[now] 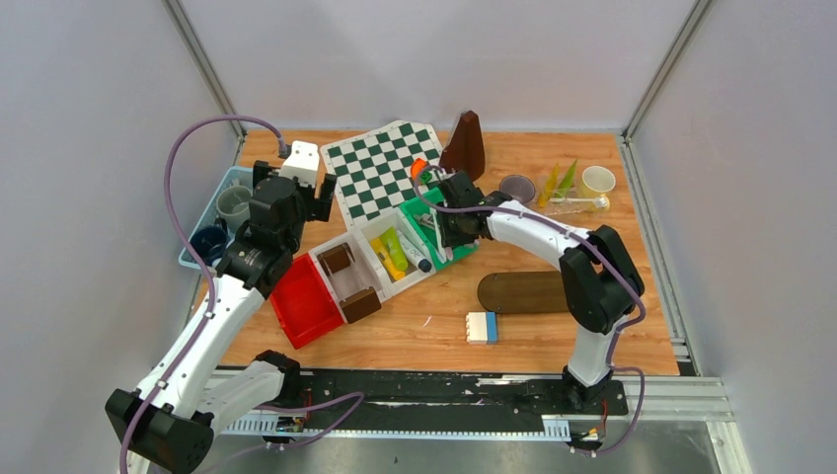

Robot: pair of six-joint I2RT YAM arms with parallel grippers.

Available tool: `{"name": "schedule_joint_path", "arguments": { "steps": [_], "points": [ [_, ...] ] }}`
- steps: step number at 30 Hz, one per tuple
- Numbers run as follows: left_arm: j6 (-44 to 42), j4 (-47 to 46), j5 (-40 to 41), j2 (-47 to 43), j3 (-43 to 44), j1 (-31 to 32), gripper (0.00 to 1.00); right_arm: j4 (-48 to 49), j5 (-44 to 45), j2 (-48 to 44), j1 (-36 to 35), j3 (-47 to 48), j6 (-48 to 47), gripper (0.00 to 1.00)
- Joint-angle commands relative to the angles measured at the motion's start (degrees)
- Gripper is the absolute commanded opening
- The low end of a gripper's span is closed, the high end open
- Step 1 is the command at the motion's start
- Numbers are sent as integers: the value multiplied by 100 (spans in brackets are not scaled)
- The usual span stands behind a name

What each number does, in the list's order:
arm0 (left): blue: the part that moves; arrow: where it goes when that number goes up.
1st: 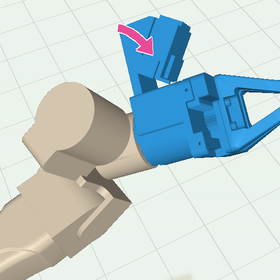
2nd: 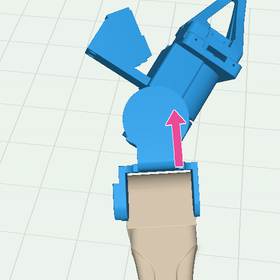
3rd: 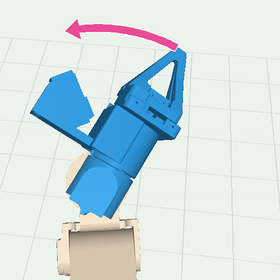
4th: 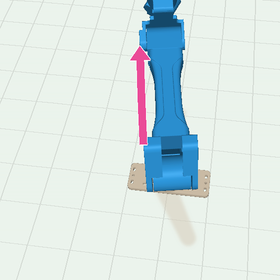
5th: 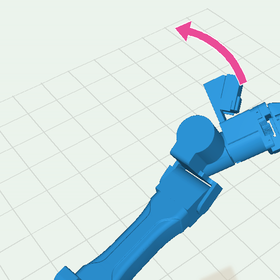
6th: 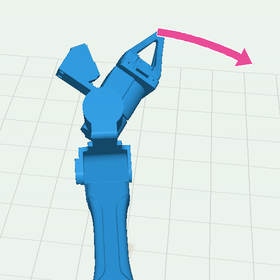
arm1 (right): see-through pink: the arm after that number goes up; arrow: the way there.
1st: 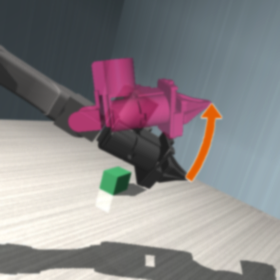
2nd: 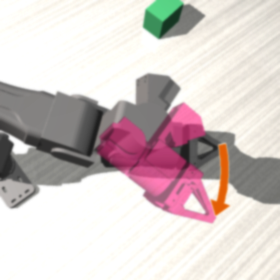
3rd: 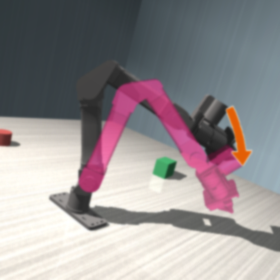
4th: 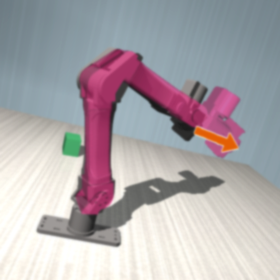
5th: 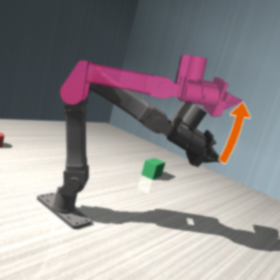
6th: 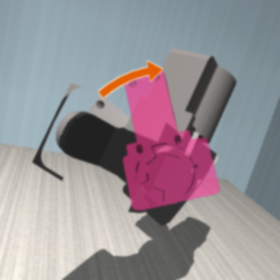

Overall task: Prepare toiletry sets of a toothbrush and toothpaste on the tray
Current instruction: Pick up the toothbrush from the storage box.

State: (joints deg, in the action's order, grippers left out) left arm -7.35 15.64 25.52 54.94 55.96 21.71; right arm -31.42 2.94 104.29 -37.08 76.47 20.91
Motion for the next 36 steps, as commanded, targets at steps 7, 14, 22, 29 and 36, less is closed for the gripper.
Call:
{"name": "schedule_joint_path", "arguments": {
  "steps": [7, 14, 22, 29, 36],
  "points": [
    [100, -35, -46, -4, 123, -36, 100, -34, 357, 346, -98, 283, -23, 22],
    [89, -35, -41, 8, 124, -38, 100, -259, 529, 492, -98, 367, -19, 21],
    [117, -20, -72, -13, 135, -36, 100, -212, 346, 138, -102, 413, -39, 6],
    [335, 31, -434, -35, 242, -40, 100, -31, 230, -371, -105, 308, -4, 0],
    [1158, 393, -1441, 163, 843, -34, 100, 417, 129, -1168, -106, -107, -43, 0]
  ]
}}
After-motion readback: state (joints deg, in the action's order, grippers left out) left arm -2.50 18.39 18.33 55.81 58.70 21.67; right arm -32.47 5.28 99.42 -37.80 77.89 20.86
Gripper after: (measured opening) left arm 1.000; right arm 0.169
